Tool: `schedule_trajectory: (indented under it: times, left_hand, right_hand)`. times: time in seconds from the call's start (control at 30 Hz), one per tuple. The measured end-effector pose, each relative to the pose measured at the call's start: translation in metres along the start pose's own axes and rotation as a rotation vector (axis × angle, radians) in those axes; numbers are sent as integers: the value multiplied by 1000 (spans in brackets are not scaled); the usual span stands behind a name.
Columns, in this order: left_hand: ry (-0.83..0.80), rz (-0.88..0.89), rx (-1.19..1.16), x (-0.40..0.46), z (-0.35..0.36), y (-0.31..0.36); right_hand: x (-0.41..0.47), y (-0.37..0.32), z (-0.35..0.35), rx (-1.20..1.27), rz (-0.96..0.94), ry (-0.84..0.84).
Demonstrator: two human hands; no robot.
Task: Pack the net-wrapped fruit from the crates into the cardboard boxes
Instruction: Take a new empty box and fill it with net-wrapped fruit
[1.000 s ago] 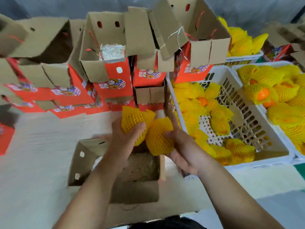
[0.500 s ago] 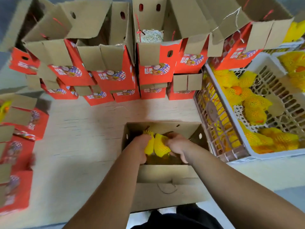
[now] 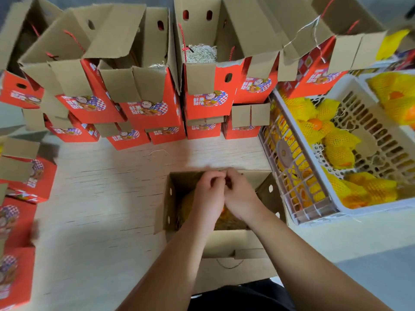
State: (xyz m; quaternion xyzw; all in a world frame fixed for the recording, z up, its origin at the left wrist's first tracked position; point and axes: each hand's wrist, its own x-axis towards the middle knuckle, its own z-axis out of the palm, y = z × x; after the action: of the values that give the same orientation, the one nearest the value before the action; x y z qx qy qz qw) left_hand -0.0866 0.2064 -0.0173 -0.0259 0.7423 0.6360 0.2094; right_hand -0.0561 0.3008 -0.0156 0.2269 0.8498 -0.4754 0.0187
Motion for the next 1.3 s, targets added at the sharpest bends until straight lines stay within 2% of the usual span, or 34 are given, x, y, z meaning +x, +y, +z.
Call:
schedule_trajectory:
  times: [0.1,0.17,0.37,0.53,0.6,0.67,0.8,0.9,1.0,1.1,1.23,1.3]
  left_hand:
    - [-60,103,-58,-7,31,23]
    - [-96,173,-45,-8,56,37]
    - [-247,299,78,-8,149,57]
    - [-287,401,248,-2,238,68]
    - [-280,514,481,9,267,70]
    - [-195,664,734,26,285,72]
    - [-170,701,1103,74,304,81]
    - [-96,679,1177,92,308,83]
    - [-91,677,1202,89,310,81]
    - [-106,660,1179,89,308,82]
    - [-115,643,1194,90,309,80]
    - [-128,628,1197,90,310,78]
  right_hand:
    - [-16,-4,-32,165,-65,172]
    - [-18,-1,-57,191,-82,262]
    - [-18,43,-137,183,-99,424]
    - [-9,95,-213,168,-76,461]
    - [2,118,-243,162,-40,456]
    - [21,145,-272,131,30,395]
    - [89,202,-322,-186,288,82]
    - [135,233,-336,-426,387,-16]
    - [144,264,-321,-580,441,-90]
    - [146,283,-307,-498,475,-27]
    - [155,273,-312,-289,534,25]
    - [158,262,-317,-139,455,76]
